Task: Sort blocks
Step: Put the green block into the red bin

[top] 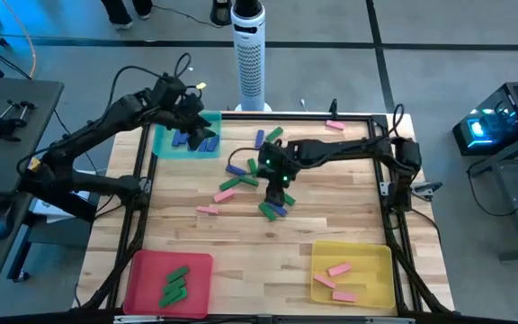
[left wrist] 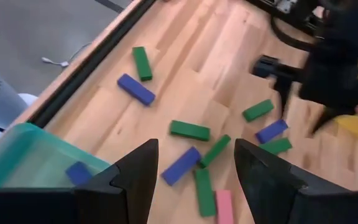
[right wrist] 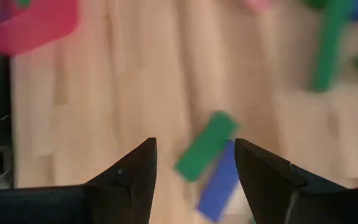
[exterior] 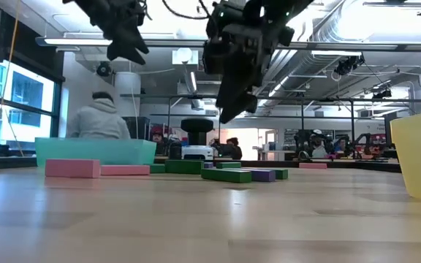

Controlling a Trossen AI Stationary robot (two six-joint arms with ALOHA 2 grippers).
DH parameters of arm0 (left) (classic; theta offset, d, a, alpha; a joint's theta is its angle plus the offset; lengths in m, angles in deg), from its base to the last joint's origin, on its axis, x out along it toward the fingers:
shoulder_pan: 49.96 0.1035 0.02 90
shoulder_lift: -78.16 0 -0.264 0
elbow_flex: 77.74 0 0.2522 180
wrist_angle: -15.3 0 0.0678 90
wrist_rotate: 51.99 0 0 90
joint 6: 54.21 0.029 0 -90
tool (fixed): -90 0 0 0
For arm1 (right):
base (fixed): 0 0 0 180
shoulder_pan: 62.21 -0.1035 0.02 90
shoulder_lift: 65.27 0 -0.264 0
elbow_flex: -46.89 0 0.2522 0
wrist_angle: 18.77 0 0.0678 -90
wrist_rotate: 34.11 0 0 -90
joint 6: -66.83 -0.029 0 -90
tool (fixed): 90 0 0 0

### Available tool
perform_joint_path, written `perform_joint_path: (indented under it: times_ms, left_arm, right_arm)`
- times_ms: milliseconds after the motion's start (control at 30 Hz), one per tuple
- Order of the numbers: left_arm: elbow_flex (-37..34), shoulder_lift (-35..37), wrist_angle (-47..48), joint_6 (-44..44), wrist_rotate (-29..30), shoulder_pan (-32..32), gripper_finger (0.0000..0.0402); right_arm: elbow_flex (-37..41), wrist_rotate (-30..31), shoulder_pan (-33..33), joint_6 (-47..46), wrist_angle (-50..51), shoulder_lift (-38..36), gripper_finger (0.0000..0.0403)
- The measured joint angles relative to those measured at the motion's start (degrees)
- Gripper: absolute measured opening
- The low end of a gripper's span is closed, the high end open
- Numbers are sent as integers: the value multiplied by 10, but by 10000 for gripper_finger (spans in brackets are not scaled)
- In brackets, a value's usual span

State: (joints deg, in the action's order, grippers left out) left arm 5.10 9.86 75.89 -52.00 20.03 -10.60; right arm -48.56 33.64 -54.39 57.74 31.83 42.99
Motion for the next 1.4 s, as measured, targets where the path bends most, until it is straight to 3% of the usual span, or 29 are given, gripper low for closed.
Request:
perform_joint_path:
  times_ms: [200, 433, 567, 767, 1100, 1233, 1400]
  left_arm:
    - [0, 0, 46, -1, 1, -18, 199]
    - [-4, 32, 90, 24, 2, -44, 199]
    - [-53, 82, 72, 5, 2, -55, 199]
    - [-132, 162, 54, -47, 1, -62, 199]
    - [-158, 222, 51, -68, 1, -65, 199]
    - [-158, 231, 49, -82, 1, -65, 199]
    - [-158, 233, 40, -92, 3, -65, 199]
  right_arm:
    - [0, 34, -8, -66, -3, 21, 193]
    - [0, 88, -79, 46, -41, 39, 193]
    - [0, 116, -105, -31, -77, 52, 193]
    - [0, 248, -126, -170, -78, 66, 193]
    - [-1, 269, -111, -238, -68, 122, 191]
    - [-3, 277, -111, -256, -58, 132, 163]
    - [-3, 282, -106, -234, -52, 132, 69]
